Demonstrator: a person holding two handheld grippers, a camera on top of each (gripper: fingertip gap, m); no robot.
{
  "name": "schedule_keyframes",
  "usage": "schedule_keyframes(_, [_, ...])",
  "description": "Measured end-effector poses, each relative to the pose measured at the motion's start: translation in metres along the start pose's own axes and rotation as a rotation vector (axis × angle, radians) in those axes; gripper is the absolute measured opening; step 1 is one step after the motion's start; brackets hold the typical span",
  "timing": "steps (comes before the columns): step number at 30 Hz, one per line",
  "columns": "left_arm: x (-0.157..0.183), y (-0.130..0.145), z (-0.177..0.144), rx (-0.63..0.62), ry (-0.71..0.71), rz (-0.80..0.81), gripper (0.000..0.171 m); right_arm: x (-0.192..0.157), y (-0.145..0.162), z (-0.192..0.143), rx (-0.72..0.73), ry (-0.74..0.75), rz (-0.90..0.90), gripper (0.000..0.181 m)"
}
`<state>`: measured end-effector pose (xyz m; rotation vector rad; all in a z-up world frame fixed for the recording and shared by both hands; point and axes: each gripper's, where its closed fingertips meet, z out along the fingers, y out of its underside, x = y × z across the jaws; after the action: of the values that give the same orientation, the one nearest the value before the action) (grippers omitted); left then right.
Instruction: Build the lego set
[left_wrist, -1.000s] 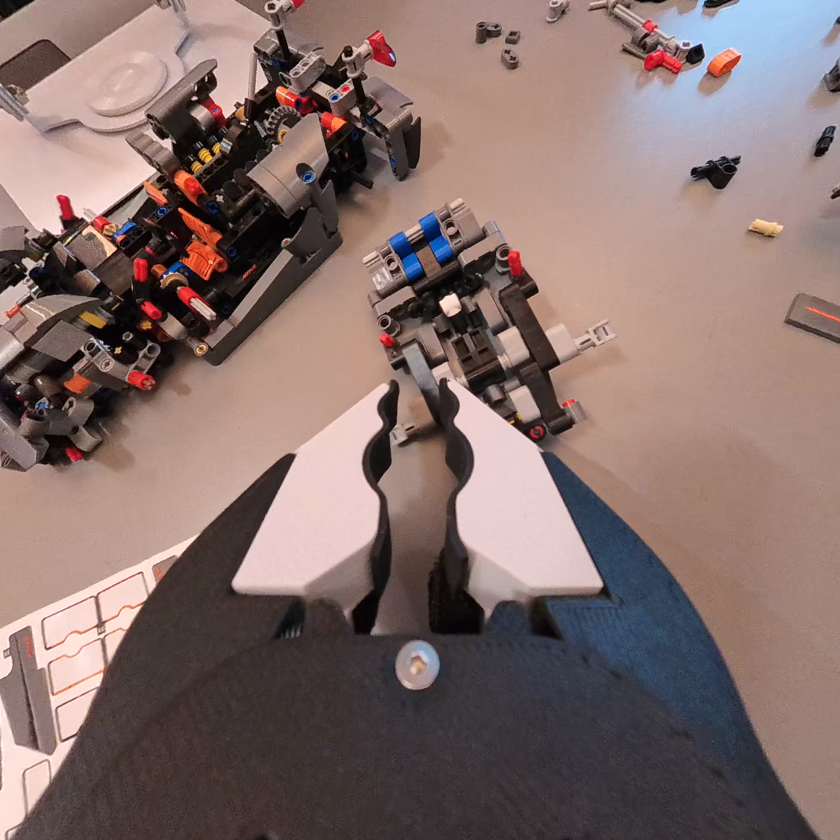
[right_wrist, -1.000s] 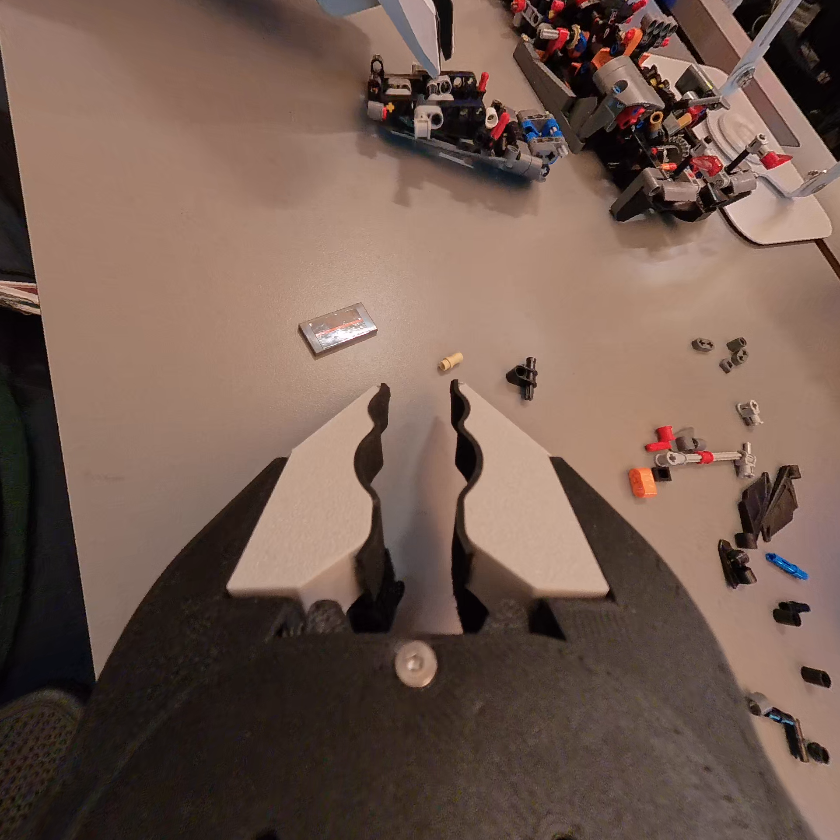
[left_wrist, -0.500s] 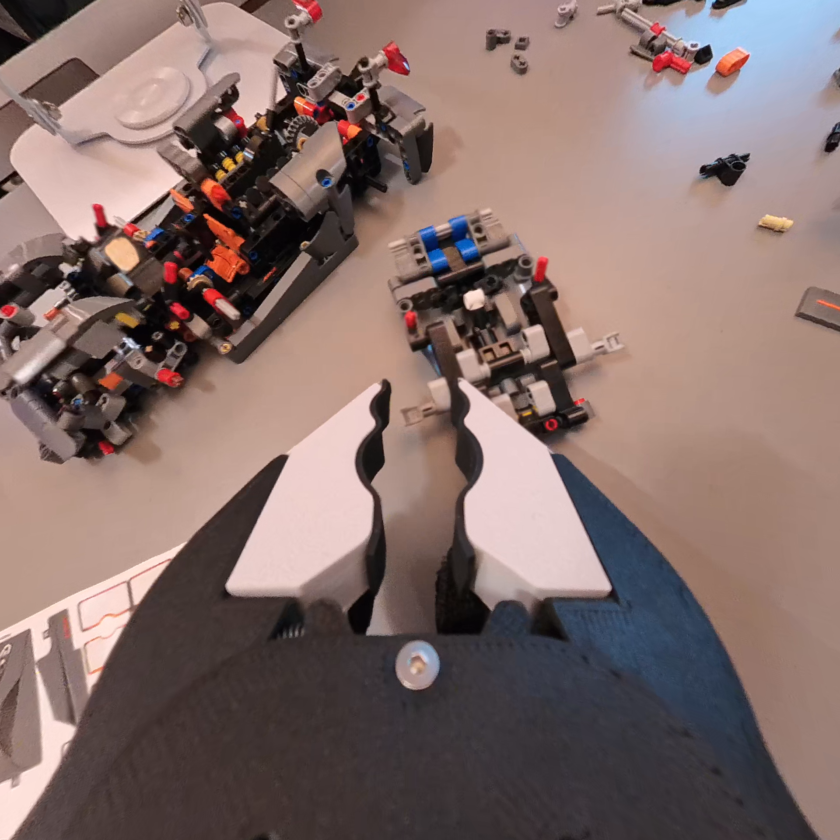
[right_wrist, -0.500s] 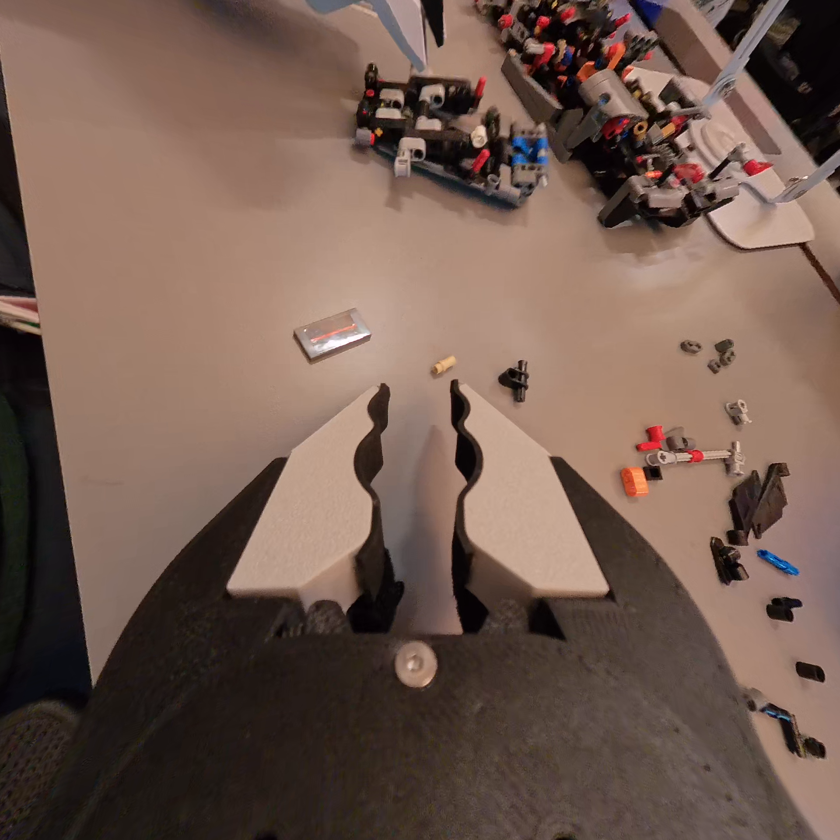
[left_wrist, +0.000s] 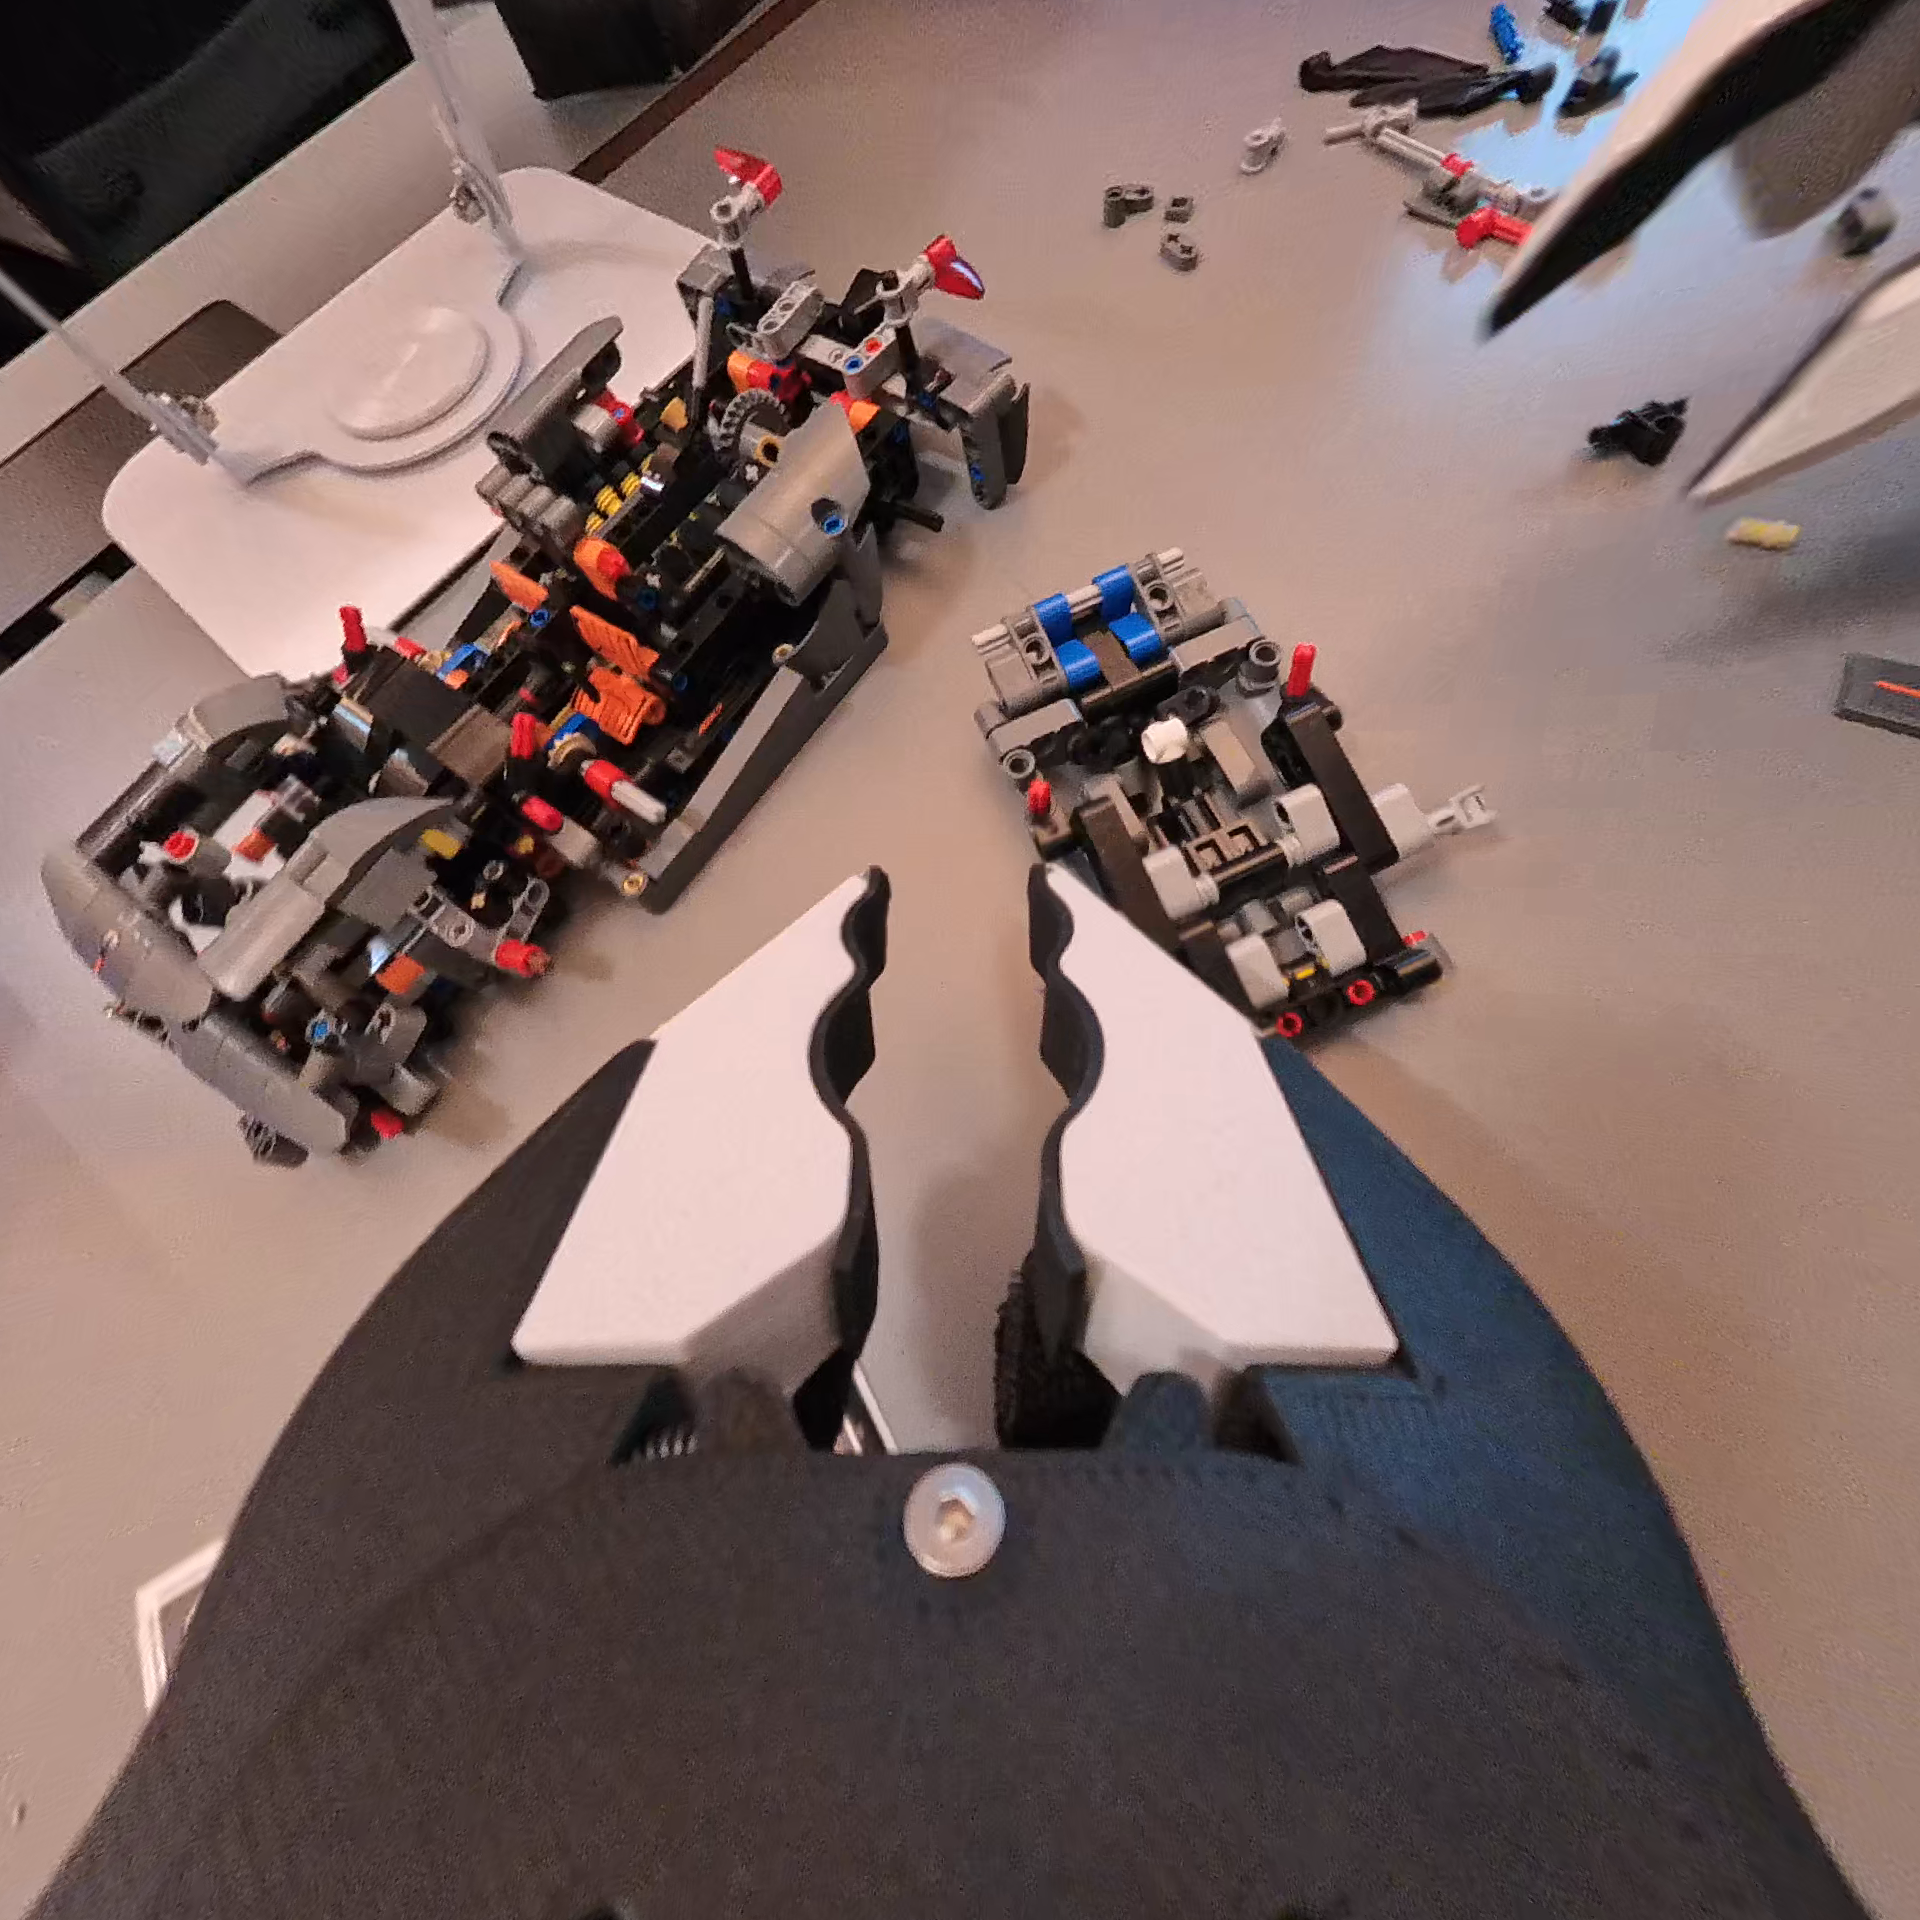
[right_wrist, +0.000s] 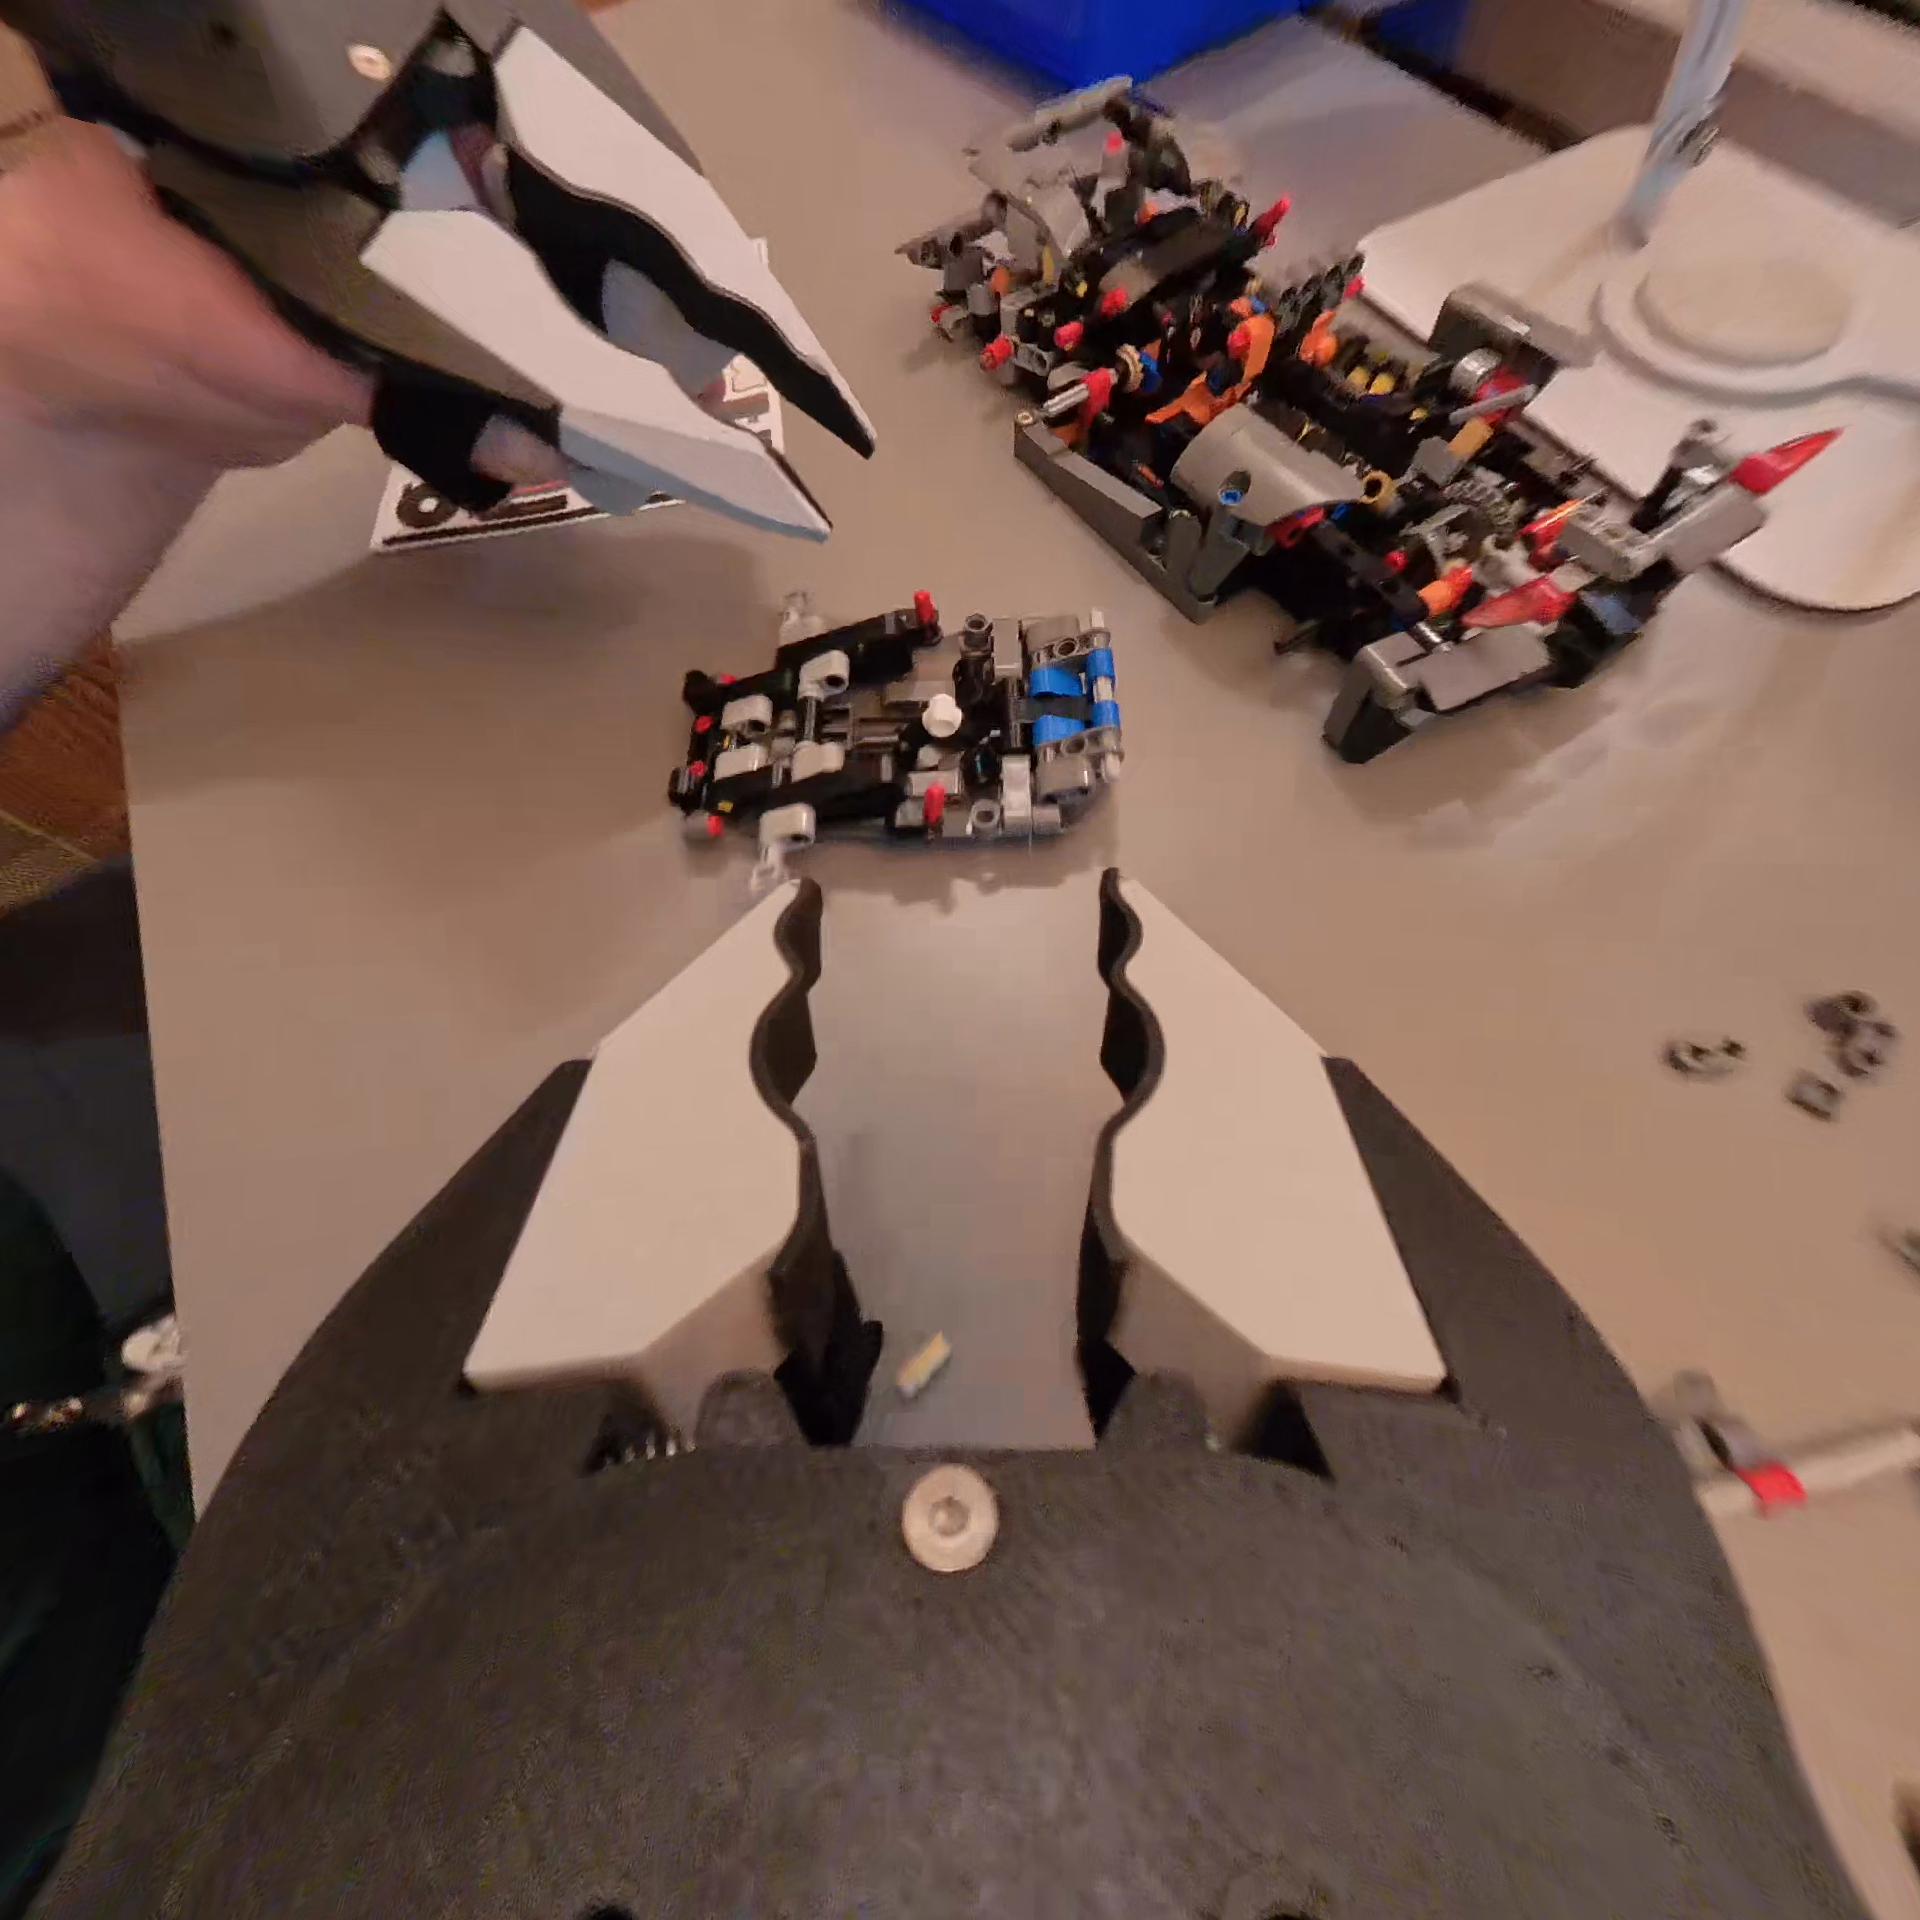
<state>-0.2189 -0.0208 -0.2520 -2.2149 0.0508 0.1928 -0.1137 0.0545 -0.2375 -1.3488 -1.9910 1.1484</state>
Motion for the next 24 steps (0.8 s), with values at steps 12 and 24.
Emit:
schedule_keyframes(12, [0.005, -0.001, 0.015, -0.006, 0.095, 0.038, 0.026, 0.025, 0.007, 0.057, -0.127, 0.001, 0.105, 0.056])
schedule_keyframes(24, [0.028, -0.004, 0.013, 0.008, 0.259, 0.263, 0.023, 0.004, 0.001, 0.051, -0.073, -0.089, -0.097, 0.02])
